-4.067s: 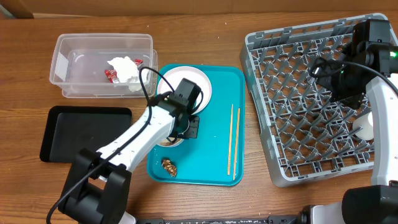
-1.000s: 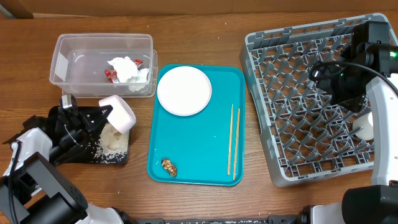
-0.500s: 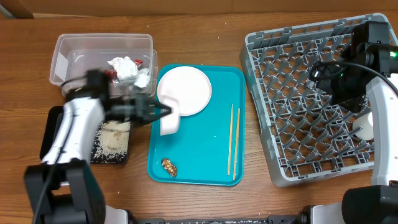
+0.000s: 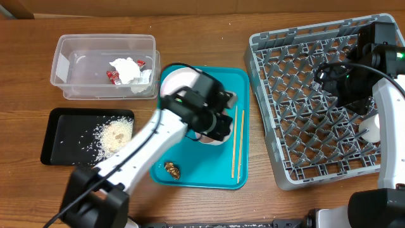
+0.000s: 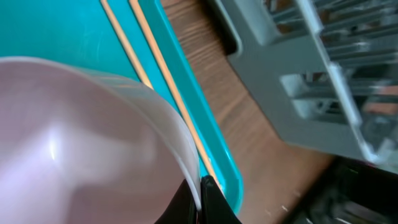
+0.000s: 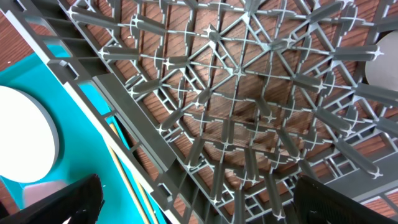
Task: Sort waste into correct bins and load items into the dishwasher
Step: 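Set the emptied pink bowl back on the teal tray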
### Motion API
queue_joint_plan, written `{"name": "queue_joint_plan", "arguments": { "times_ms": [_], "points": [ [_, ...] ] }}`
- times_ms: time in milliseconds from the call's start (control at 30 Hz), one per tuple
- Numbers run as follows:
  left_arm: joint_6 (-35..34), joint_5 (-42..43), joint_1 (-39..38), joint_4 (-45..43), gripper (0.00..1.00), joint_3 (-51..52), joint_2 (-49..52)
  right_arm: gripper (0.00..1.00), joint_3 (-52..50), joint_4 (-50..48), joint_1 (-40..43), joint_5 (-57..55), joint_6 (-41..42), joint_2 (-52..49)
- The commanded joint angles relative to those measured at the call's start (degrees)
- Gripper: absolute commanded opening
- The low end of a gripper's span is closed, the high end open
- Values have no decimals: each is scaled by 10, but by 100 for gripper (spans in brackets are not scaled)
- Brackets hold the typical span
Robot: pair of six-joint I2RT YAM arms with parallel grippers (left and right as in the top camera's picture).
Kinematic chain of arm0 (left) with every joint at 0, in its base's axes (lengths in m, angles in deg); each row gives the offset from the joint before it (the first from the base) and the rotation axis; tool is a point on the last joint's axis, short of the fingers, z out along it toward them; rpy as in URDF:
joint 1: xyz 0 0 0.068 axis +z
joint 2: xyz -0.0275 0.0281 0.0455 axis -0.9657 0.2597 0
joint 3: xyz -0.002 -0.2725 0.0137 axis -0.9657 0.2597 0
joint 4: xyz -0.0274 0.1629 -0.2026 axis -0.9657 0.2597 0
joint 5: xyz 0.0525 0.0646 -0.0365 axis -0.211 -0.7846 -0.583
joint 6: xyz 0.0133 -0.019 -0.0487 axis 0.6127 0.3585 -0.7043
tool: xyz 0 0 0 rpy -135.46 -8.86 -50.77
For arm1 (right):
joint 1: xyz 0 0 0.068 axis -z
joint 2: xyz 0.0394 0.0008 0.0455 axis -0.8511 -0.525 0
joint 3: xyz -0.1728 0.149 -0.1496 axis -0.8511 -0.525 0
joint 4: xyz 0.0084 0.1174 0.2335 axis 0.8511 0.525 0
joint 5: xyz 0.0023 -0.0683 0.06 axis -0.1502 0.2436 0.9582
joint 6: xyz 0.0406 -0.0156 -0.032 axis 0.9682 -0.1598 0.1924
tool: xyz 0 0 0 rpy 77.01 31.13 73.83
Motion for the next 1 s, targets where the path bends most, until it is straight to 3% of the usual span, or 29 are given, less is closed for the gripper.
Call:
{"name": "queue_joint_plan", "arguments": {
  "times_ms": [0, 200, 467, 767, 967],
  "points": [
    [-23, -91, -33, -20, 4, -9, 37, 100, 1, 1, 2, 5, -2, 0],
    [-24, -100, -43, -40, 11, -9, 66, 100, 1, 3, 2, 5, -2, 0],
    [-24, -108, -7, 3, 42, -39, 43, 100, 1, 3, 2, 6, -4, 0],
    [-49, -127, 122, 162, 52, -111, -45, 100, 1, -6, -12, 109, -91, 0],
    [-52, -127, 247, 221, 65, -112, -153, 100, 1, -7, -101, 120, -111, 0]
  ]
}}
